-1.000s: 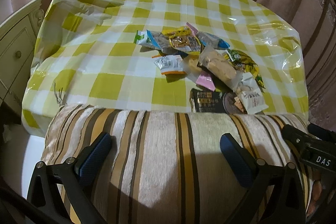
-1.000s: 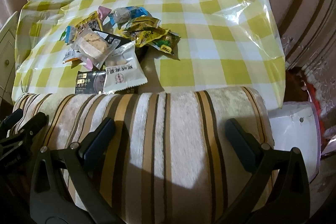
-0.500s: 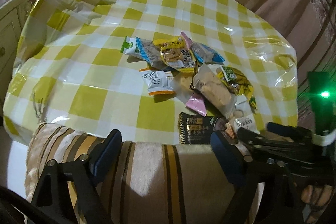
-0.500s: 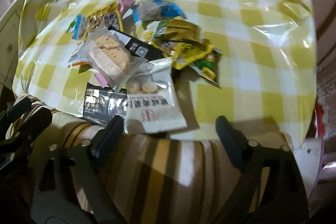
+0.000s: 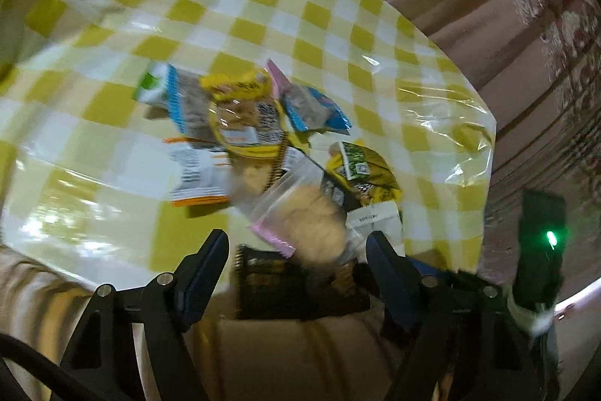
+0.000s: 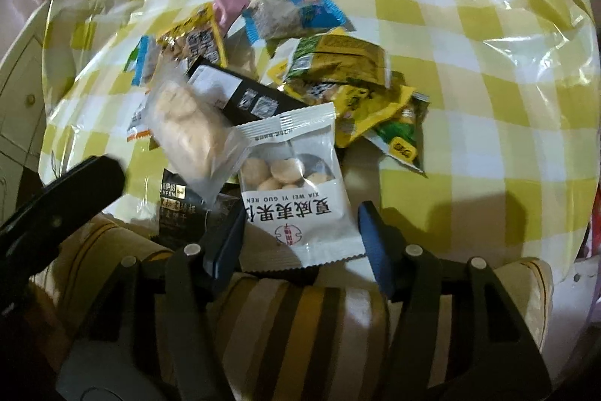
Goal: Organize snacks
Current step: 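Grasp the white bag of round biscuits with the right gripper, then carry the white biscuit bag into the white box with the right gripper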
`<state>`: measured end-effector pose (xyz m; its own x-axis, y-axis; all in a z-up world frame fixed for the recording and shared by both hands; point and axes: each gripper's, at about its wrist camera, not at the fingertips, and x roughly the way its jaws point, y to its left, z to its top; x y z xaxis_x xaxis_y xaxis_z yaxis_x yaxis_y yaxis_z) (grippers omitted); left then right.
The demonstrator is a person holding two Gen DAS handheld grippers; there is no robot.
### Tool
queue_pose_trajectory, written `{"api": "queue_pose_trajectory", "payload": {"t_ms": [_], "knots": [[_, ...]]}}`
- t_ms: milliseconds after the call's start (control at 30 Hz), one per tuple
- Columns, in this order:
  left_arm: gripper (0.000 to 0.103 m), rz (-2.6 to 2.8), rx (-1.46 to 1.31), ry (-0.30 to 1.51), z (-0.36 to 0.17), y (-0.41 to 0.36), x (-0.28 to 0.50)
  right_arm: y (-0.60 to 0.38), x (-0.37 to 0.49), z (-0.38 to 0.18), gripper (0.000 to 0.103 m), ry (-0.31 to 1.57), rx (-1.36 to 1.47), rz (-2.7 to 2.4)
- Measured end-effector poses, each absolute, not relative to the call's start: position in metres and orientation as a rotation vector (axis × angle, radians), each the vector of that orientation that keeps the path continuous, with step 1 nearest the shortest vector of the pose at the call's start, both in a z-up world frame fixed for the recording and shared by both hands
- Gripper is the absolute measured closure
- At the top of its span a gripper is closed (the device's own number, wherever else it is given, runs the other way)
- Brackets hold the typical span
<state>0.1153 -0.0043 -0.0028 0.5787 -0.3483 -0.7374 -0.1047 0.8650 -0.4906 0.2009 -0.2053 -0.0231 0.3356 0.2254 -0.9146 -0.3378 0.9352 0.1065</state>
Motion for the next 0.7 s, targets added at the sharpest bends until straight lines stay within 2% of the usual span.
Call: {"api": "queue_pose_trajectory", "payload": {"t_ms": [100, 233, 433, 700], "knots": [[0.030, -0.135, -0.575, 1.017, -0.017, -0.010, 0.133, -0.216, 0.196, -0.018, 0.040, 1.156, -0.108, 0.338], [0.041, -0.097, -0.596, 1.100, -0.035, -0.014, 0.145, -0.237, 0.190, -0.014, 0.040, 1.135, -0.060, 0.318], [0.041, -0.058, -0.573, 1.099, -0.029, -0.016, 0.136, -0.266, 0.178, -0.004, 0.040, 1.091, -0.020, 0.290], [0.040, 0.050, -0.341, 1.180, -0.027, -0.062, 0.143, -0.304, 0.161, 0.007, 0.040, 1.045, -0.003, 0.239]]}}
